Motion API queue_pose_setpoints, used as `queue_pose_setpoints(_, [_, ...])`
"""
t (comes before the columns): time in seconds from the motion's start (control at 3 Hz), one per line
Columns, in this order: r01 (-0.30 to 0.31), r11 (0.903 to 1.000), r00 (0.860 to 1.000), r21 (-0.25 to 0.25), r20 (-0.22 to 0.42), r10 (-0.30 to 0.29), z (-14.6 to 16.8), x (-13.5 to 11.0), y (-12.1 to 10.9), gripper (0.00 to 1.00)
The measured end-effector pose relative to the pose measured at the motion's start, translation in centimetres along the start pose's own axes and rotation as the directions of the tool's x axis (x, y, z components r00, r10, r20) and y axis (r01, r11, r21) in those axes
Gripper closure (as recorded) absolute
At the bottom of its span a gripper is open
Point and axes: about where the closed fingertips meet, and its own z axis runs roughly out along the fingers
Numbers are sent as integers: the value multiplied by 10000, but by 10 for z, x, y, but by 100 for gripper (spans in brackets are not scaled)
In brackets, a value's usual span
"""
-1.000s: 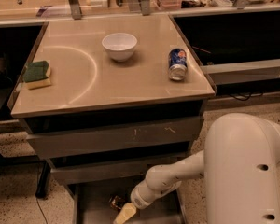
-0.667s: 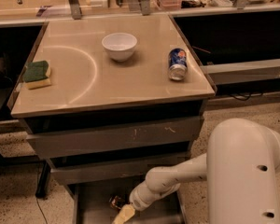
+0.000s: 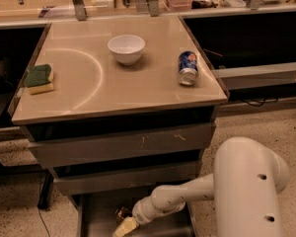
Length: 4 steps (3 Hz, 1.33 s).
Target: Pick orange can from bottom drawer and place on counter
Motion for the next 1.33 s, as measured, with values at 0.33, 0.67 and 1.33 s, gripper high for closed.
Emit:
queue_pose_setpoints(0.33, [-135,9993,9992,350,394,121,18,0,-18,0])
queue_pose_setpoints(0.67, [-135,9993,9992,349,393,121,18,0,-18,0])
queue_pose_setpoints(1.33, [-547,9985,9951,92,831,537,56,15,-18,0])
